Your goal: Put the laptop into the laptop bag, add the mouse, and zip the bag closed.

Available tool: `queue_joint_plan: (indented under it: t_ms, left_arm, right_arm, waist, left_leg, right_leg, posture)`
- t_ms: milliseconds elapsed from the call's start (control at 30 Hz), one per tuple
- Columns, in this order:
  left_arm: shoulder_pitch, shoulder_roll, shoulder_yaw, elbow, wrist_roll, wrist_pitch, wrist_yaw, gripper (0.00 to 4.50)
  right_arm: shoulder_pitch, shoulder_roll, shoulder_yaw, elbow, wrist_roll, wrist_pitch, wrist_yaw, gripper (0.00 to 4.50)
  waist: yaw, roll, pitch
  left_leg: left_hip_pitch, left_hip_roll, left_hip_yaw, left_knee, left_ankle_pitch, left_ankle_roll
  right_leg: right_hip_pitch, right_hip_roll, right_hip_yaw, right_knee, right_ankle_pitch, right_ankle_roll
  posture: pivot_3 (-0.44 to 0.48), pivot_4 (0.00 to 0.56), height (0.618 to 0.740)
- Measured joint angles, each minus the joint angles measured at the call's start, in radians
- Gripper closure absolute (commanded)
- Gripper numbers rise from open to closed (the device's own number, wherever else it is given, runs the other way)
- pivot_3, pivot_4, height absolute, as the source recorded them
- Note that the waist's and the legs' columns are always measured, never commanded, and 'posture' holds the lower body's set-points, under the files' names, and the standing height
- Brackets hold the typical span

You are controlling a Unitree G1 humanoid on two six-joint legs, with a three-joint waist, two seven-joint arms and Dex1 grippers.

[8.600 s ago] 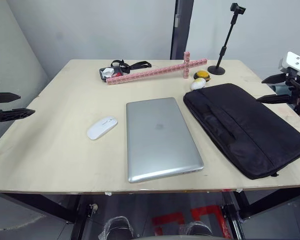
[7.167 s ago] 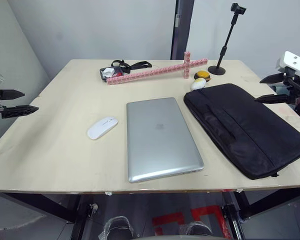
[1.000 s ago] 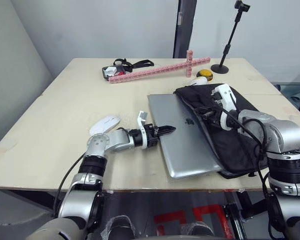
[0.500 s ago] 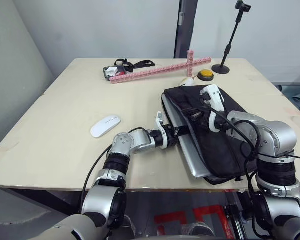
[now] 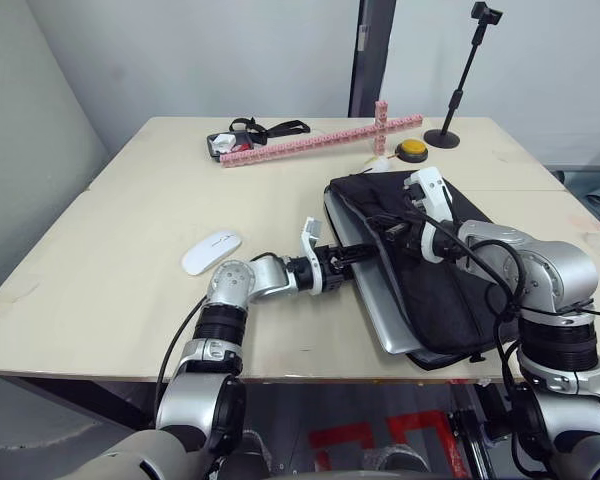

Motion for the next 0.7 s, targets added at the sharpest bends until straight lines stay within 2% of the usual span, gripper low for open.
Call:
queue_joint_plan:
  t_ms: [267,400,533,567,700]
  left_arm:
    - [0.046,0.000,0.035,-0.061,0.008,0.041,0.038,1.43]
    - [0.046,-0.003,0.060,-0.064,0.009,0.051,0.045,2.58]
    - [0.046,-0.020,0.067,-0.075,0.012,0.051,0.047,4.07]
    - [0.046,-0.023,0.067,-0.075,0.016,0.051,0.051,4.33]
    - [0.046,-0.030,0.072,-0.075,0.035,0.052,0.057,4.38]
  right_arm:
    - [0.000,-0.022,0.007,0.035,0.002,-0.027,0.022,4.50]
    - [0.000,-0.028,0.009,0.036,0.002,-0.034,0.027,4.50]
    - [0.000,-0.028,0.010,0.040,0.002,-0.036,0.027,4.50]
    - [0.000,-0.028,0.010,0.040,0.002,-0.036,0.027,4.50]
    - [0.000,-0.029,0.009,0.040,0.002,-0.036,0.027,4.50]
  waist:
    - [0.003,0.000,0.000]
    - [0.003,0.000,0.000]
    - [0.003,0.000,0.000]
    - [0.003,0.000,0.000]
    - [0.002,0.000,0.000]
  left_leg:
    - [0.000,0.000,0.000,0.001,0.000,0.000]
    - [0.000,0.000,0.000,0.001,0.000,0.000]
    - [0.000,0.000,0.000,0.001,0.000,0.000]
    - [0.000,0.000,0.000,0.001,0.000,0.000]
    - [-0.001,0.000,0.000,0.001,0.000,0.000]
  right_leg:
    - [0.000,0.000,0.000,0.000,0.000,0.000]
    - [0.000,0.000,0.000,0.000,0.000,0.000]
    - [0.000,0.000,0.000,0.000,0.000,0.000]
    - [0.000,0.000,0.000,0.000,0.000,0.000]
    - [0.000,0.000,0.000,0.000,0.000,0.000]
  posture:
    - [0.000,0.150,0.740]
    - [0.000,0.150,0.740]
    - [0.000,0.150,0.740]
    - [0.000,0.150,0.740]
    - [0.000,0.150,0.740]
